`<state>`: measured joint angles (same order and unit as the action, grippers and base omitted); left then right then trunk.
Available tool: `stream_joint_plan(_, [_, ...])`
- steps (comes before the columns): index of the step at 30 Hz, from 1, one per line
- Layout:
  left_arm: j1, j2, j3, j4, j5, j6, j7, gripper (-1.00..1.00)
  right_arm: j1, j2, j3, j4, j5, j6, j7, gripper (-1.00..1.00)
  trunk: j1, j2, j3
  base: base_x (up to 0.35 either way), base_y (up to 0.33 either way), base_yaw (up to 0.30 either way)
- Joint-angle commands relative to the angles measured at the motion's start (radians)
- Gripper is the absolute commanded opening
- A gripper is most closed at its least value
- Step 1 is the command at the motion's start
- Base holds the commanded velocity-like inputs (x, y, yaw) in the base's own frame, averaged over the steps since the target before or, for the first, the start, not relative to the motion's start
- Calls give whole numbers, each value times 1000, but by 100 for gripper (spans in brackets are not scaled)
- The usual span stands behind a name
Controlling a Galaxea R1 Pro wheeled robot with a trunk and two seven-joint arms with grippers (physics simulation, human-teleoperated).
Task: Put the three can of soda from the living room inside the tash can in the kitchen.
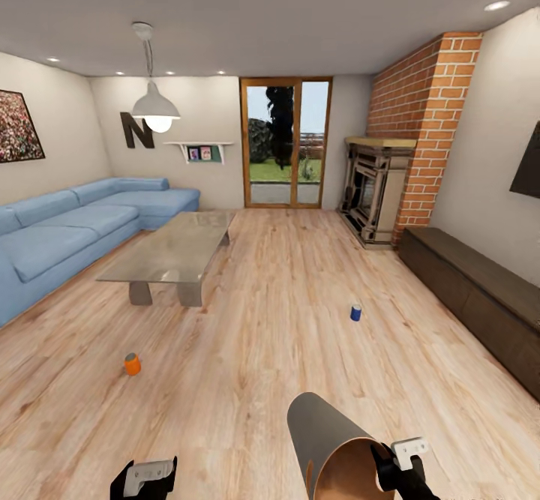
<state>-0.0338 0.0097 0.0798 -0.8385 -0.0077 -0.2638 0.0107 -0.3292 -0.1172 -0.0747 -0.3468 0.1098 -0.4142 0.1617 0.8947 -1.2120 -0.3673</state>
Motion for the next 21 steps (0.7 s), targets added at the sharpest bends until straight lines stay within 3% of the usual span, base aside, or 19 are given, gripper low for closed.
stream_joint_plan(1, [0,0,0,0,0,0,0,100,-1,0,-4,-2,-3,0,5,-100,0,0,1,74,314,-170])
stream_joint_plan(21, [0,1,0,-2,0,0,-1,100,-1,0,-4,0,-2,0,5,-100,0,0,20,74,314,-128])
